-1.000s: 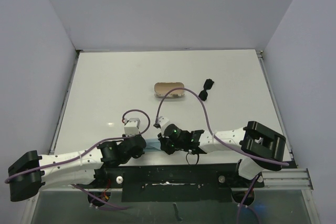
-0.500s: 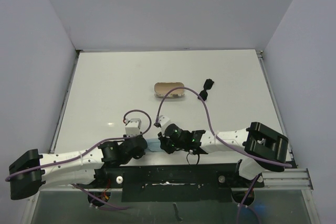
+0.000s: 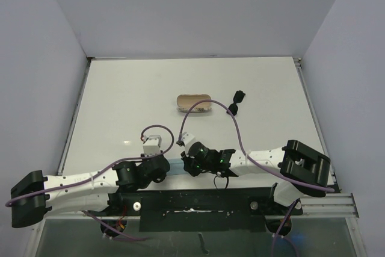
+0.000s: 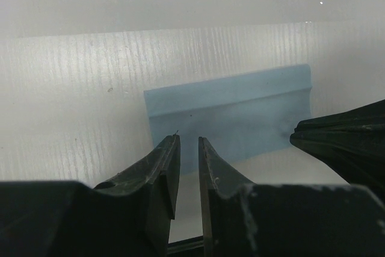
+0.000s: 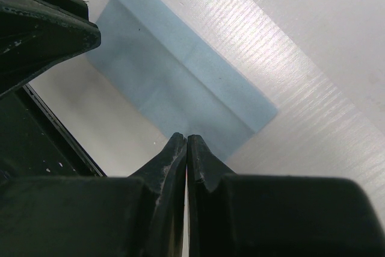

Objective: Organize the sunglasses
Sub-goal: Fold the glasses cleaning cloth at the center of the board.

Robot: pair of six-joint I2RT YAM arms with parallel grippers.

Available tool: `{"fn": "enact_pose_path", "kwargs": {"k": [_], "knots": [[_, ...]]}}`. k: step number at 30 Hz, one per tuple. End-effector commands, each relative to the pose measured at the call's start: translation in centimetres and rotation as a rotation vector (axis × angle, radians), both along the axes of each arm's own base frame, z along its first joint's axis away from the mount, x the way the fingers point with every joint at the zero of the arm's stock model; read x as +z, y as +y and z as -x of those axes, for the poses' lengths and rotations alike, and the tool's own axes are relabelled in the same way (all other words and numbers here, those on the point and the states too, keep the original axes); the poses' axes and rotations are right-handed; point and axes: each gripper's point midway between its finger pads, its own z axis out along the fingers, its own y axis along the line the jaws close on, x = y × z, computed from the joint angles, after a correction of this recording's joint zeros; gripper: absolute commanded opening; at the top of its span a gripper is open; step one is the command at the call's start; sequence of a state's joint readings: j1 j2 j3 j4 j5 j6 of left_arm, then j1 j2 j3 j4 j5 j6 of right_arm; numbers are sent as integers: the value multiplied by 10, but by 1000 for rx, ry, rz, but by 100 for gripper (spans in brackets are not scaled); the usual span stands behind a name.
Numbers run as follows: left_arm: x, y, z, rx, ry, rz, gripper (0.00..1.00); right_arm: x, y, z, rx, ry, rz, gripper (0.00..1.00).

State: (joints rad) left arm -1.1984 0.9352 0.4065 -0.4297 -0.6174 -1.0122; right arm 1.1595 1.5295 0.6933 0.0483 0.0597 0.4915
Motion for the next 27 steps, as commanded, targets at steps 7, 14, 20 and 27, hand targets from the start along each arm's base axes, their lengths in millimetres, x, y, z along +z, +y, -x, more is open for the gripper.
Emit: {"fn": "enact_pose_path", "kwargs": {"k": [7, 14, 20, 27], "knots": [[14, -8, -7, 40, -27, 38, 19, 11, 9, -5, -8, -35, -44, 2], [6, -5, -6, 74, -12, 48, 19, 11, 6, -9, -27, -48, -39, 4], [5, -8, -5, 74, -5, 66, 18, 13, -7, -21, -77, -64, -35, 11], [3, -4, -3, 85, 6, 49, 16, 14, -34, -37, -151, -76, -35, 17]]}}
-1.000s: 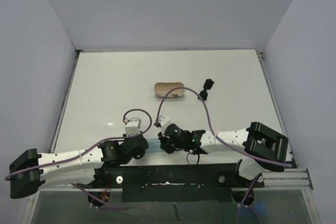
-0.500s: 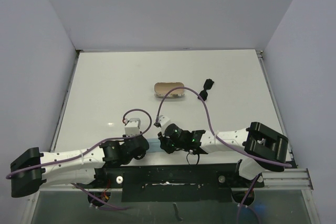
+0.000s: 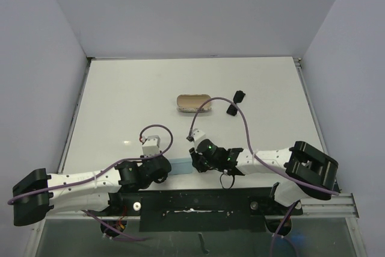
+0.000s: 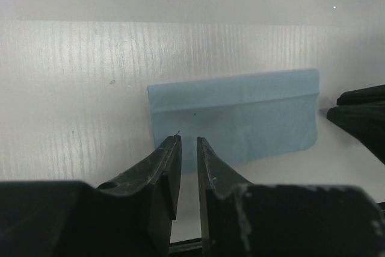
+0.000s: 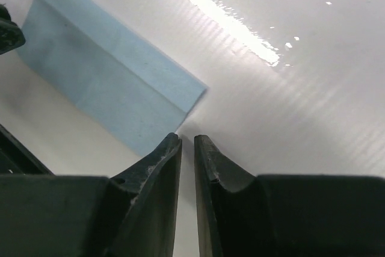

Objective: Organize the sunglasses
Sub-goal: Fold the glasses cleaning cloth at the center of the board.

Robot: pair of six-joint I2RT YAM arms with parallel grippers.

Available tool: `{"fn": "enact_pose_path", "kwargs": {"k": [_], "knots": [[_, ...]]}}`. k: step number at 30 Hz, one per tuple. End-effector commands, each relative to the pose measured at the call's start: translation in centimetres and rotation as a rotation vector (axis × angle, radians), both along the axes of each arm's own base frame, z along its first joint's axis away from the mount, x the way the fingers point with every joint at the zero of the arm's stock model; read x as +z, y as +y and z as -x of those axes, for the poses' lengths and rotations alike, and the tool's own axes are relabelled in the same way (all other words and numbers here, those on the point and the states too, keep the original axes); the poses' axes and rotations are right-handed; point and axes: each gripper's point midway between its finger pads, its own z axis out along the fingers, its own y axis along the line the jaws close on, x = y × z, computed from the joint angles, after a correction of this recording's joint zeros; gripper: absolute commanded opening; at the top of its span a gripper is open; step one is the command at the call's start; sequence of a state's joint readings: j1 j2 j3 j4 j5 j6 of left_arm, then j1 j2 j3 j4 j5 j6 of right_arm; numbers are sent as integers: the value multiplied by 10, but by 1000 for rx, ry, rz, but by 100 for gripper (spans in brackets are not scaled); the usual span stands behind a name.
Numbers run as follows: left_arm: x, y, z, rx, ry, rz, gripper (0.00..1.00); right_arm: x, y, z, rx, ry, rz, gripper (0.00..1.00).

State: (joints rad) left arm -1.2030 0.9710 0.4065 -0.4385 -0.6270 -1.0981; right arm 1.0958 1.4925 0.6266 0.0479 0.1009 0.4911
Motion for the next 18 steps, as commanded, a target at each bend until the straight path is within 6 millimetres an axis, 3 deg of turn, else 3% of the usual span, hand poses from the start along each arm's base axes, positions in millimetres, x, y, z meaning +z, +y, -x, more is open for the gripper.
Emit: {"fn": "enact_pose_path", "kwargs": {"k": [1, 6, 18], "knots": [[11, -4, -5, 30, -26, 33, 16, 27, -5, -20, -64, -72, -76, 17], [12, -4, -10, 44, -45, 33, 16, 32, -12, -27, -81, -88, -73, 17], [-2, -2, -9, 50, -17, -16, 10, 26, -2, -27, -57, -65, -83, 17]]}}
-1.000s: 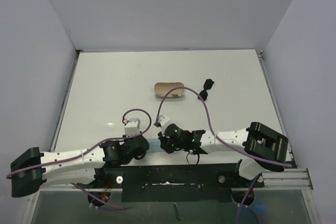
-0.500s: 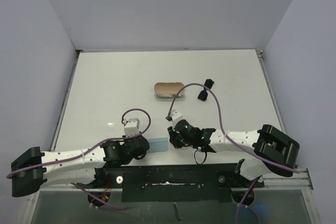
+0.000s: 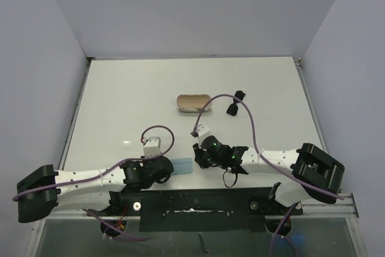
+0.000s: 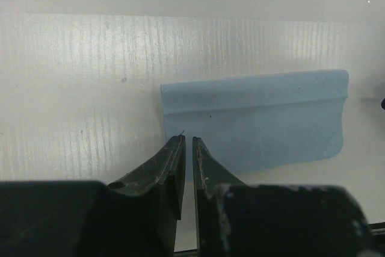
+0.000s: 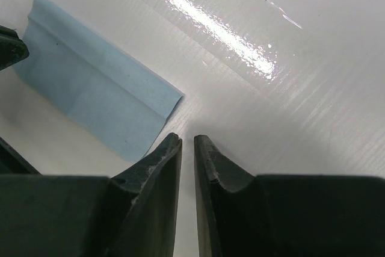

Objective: Organize the sunglasses
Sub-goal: Fold the glasses cleaning cloth at the center of the board.

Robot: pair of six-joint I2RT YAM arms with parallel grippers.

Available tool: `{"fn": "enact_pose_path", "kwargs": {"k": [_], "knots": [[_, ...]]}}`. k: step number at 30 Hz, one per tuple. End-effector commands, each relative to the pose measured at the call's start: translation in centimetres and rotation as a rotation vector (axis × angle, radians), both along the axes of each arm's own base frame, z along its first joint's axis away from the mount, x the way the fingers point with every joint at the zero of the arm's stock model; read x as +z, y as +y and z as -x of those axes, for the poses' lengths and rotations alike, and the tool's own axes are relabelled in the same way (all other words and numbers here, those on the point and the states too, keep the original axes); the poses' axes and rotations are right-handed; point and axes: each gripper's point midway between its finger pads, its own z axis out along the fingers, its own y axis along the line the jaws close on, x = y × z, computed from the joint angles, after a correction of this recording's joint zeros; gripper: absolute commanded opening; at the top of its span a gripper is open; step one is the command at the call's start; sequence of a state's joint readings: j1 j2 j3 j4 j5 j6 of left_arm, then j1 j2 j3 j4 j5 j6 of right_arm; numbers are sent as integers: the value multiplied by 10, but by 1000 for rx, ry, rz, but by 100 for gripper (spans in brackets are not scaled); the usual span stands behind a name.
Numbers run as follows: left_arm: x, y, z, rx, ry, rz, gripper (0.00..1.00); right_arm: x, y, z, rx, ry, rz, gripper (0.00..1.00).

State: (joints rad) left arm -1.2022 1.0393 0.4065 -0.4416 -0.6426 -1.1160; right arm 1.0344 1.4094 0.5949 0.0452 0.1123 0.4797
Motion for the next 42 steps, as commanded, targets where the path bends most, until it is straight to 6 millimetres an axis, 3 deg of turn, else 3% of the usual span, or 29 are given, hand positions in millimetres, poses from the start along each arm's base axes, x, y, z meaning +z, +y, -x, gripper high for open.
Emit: {"fn": "enact_pose_path", "kwargs": {"k": [1, 7, 27, 42], "knots": [[11, -7, -9, 32, -38, 40, 8, 10, 14, -8, 7, -28, -48, 17], [9, -4, -13, 43, -45, 21, 0, 8, 17, -7, 12, -19, -51, 17], [3, -1, -25, 54, -48, -23, 0, 2, 21, -1, 24, 3, -51, 17], [10, 2, -36, 70, -63, -9, 1, 4, 24, -2, 28, 1, -58, 17]]}}
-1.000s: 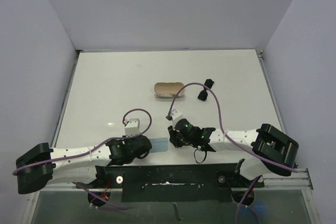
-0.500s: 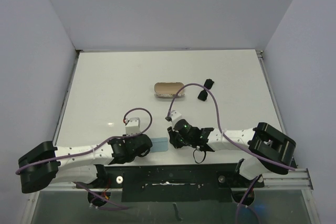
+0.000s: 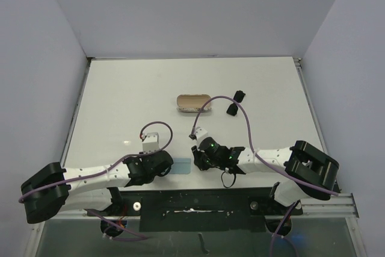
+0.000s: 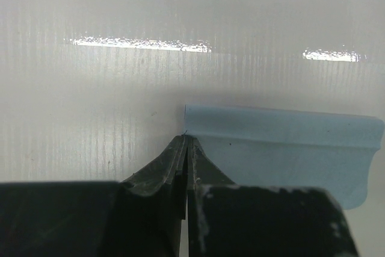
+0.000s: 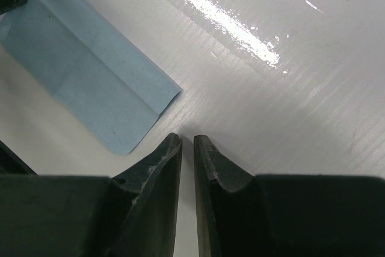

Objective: Organize the sunglasses
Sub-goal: Fold the glasses cleaning cloth at the center of the board.

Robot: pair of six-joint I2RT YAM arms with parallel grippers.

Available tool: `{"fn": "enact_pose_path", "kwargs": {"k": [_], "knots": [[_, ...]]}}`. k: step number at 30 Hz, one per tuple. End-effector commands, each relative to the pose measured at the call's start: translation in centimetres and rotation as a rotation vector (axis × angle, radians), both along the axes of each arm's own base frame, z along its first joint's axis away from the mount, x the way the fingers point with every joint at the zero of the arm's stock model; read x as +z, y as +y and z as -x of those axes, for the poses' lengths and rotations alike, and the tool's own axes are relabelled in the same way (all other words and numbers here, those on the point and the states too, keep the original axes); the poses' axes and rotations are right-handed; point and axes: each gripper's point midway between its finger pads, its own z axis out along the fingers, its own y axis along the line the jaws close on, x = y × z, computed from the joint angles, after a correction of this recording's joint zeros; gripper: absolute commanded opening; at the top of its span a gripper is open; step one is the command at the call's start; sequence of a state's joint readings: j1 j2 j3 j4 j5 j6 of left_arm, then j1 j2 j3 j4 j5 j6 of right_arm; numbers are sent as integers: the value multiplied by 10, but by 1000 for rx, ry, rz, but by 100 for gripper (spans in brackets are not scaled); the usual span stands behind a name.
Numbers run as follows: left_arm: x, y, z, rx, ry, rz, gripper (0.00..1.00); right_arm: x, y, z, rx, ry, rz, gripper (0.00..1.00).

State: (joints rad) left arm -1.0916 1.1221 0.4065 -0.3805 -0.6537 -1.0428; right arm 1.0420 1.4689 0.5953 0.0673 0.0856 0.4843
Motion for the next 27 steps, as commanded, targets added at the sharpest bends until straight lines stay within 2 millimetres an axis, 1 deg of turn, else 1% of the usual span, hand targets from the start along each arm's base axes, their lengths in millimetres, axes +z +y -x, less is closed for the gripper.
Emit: {"fn": "enact_pose_path", "kwargs": {"k": [1, 5, 13, 20, 22, 27], "knots": [[22, -15, -13, 1, -59, 70, 1, 20, 21, -8, 4, -35, -81, 17], [26, -18, -10, -11, -50, 92, 2, 20, 22, -5, 8, -28, -90, 18], [32, -21, 4, -36, -13, 155, 8, 22, 31, 6, 31, -6, -111, 19], [22, -13, 14, -27, 41, 122, 10, 22, 35, 9, 40, -6, -108, 20], [18, -12, 17, -22, 56, 113, 11, 23, 36, 9, 42, -9, -108, 22], [15, -10, 18, -6, 67, 105, 13, 23, 34, 9, 42, -14, -109, 24]]}}
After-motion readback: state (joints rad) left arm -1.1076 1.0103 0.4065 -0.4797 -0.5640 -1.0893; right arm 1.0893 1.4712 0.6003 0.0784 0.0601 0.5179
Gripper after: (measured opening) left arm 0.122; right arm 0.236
